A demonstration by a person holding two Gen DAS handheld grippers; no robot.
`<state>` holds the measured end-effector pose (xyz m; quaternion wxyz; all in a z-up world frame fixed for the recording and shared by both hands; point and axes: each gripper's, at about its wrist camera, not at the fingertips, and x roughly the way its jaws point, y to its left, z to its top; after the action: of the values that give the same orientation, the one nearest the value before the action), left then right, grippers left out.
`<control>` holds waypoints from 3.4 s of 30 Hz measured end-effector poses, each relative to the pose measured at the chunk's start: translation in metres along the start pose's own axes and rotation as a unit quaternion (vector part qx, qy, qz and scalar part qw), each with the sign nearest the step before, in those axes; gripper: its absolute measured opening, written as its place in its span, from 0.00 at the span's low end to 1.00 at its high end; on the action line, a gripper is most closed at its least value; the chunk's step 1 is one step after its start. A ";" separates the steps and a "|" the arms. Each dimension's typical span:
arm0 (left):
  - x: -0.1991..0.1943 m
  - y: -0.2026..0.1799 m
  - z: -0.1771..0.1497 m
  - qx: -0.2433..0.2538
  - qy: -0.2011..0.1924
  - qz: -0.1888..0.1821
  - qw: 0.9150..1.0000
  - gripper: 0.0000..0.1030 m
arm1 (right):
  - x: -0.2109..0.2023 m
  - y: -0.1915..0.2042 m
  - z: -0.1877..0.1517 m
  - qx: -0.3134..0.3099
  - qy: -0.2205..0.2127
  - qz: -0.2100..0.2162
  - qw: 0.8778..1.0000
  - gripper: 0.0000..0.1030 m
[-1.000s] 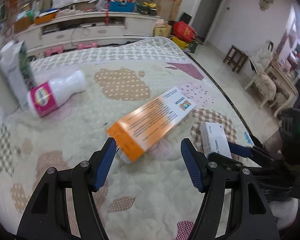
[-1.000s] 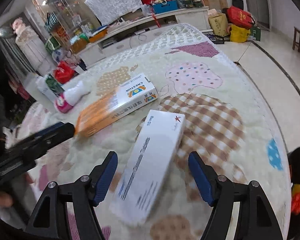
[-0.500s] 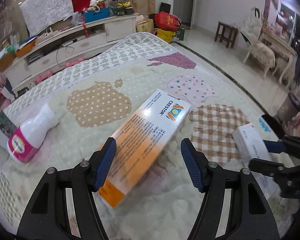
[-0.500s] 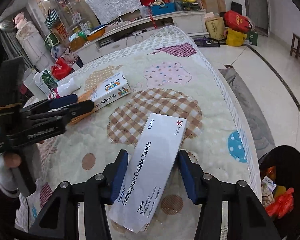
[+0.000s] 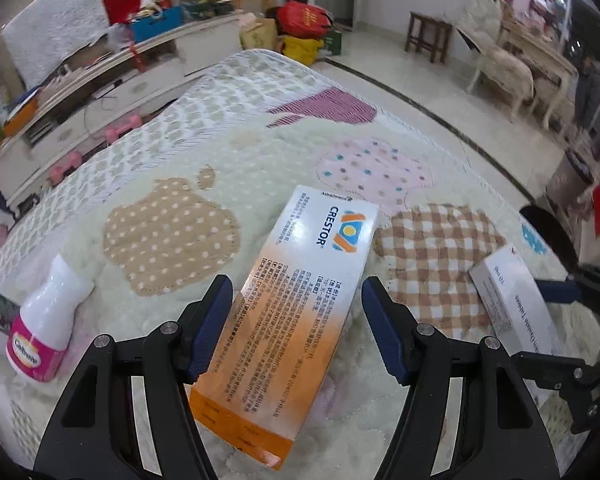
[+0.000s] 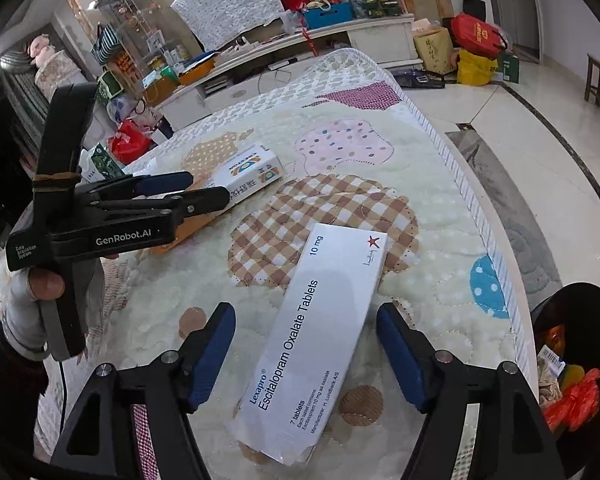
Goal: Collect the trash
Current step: 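Grasp the white Escitalopram box with the right tool while the left grasps the orange Crestor box, then carry both medicine boxes over the bin and open both tools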
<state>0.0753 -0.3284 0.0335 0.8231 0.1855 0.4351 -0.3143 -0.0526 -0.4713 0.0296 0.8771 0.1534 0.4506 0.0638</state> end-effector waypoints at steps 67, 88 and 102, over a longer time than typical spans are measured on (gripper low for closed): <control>-0.097 -0.177 -0.078 -0.036 -0.089 0.007 0.995 0.55 | -0.132 -0.055 -0.082 0.021 -0.085 -0.058 0.994 0.46; -0.055 -0.261 -0.028 -0.030 -0.023 -0.125 0.991 0.55 | -0.159 -0.169 -0.097 0.111 -0.082 -0.131 0.982 0.46; -0.027 -0.272 -0.006 -0.077 -0.040 -0.152 0.985 0.60 | -0.151 -0.204 -0.094 0.158 -0.083 -0.123 0.976 0.72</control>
<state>-0.1243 -0.5156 0.0439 0.7942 0.0410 0.4479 -0.4086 -0.2227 -0.6818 0.0273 0.8773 0.2384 0.3959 -0.1297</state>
